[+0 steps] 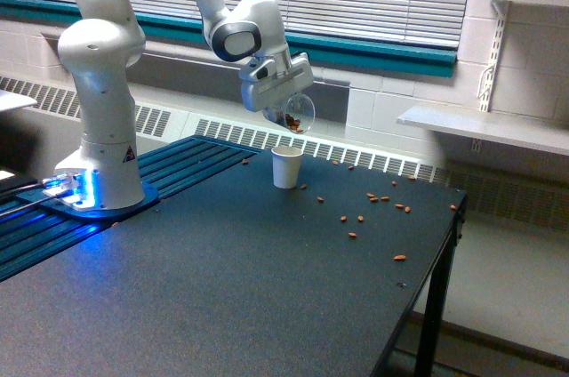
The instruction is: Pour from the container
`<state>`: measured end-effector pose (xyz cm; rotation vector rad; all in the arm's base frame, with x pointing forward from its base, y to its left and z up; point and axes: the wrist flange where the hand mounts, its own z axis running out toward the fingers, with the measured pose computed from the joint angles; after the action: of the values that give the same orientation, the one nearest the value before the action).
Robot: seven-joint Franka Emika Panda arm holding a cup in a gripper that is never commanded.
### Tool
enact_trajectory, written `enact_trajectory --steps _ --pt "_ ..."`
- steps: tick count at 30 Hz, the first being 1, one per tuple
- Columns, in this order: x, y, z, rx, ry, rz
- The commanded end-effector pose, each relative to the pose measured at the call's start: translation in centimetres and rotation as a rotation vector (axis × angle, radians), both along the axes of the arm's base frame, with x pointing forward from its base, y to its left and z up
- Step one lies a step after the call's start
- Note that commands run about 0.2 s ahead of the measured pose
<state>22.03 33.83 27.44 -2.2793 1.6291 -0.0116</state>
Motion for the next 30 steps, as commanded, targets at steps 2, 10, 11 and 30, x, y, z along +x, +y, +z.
enact_trajectory --steps 2,10,11,30 --pt "-0.6 -0.2 -0.8 -0.008 0.041 -0.065" --pt "-1.8 -0.7 -1.8 0.003 0.065 -0.095" --pt "-2.0 -0.9 -1.9 0.005 0.067 -0.101" --pt "-1.1 -2.0 -0.8 0.041 0.013 -0.111"
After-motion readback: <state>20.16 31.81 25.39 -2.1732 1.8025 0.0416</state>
